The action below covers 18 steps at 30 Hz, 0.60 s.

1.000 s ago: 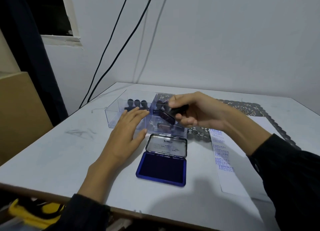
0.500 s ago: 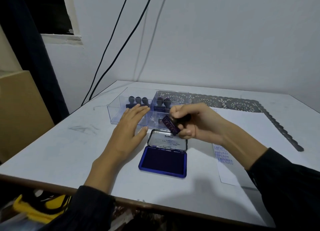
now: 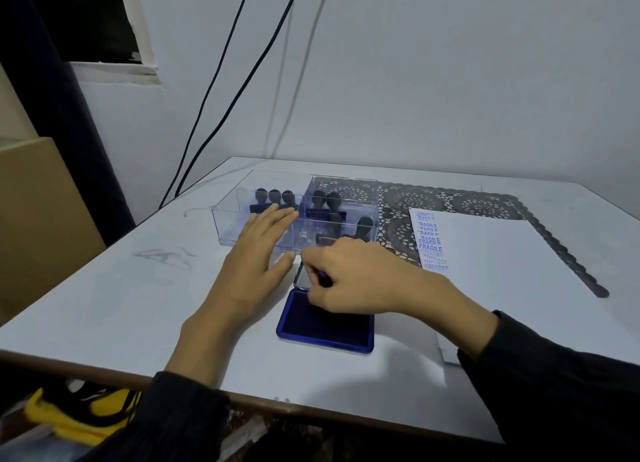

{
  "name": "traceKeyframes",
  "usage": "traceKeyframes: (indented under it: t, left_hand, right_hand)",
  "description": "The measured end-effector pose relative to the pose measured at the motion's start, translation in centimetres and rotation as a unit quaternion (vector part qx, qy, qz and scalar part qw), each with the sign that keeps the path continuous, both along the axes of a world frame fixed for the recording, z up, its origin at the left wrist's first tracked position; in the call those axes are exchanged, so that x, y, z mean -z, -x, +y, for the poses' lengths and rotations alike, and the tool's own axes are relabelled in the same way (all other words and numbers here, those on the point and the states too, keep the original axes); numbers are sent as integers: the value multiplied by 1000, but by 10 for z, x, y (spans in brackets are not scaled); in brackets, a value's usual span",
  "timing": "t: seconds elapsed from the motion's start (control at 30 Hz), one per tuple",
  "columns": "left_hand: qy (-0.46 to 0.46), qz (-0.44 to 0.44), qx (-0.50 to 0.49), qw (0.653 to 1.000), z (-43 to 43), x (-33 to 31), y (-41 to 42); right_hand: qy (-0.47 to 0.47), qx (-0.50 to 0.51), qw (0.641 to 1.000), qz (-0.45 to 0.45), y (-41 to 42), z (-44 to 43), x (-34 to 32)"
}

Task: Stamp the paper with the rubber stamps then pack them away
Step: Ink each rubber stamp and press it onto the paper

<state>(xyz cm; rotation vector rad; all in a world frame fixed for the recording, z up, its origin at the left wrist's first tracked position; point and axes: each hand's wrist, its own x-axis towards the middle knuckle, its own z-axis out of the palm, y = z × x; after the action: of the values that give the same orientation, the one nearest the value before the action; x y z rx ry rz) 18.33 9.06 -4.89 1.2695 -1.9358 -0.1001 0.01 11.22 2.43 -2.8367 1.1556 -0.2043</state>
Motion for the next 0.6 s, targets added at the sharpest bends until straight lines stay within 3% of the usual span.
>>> traceKeyframes:
  t: [0.2,0.43,0.5,0.6]
  left_hand:
    - [-12,9,-2,1000,0,-1,1]
    - [-17,21,-4,1000,0,-2,3]
    - [-18,24,-5,1000,1,-2,3]
    - [-17,29,-6,999,1,-1,2]
  right_hand:
    - [119,43,989,-75,-13,-5,19]
    - [261,81,958,-90,-13,6,36]
    - [254,68,959,-110,-12,4,35]
    - [122,77,986,-86,-12,-14,28]
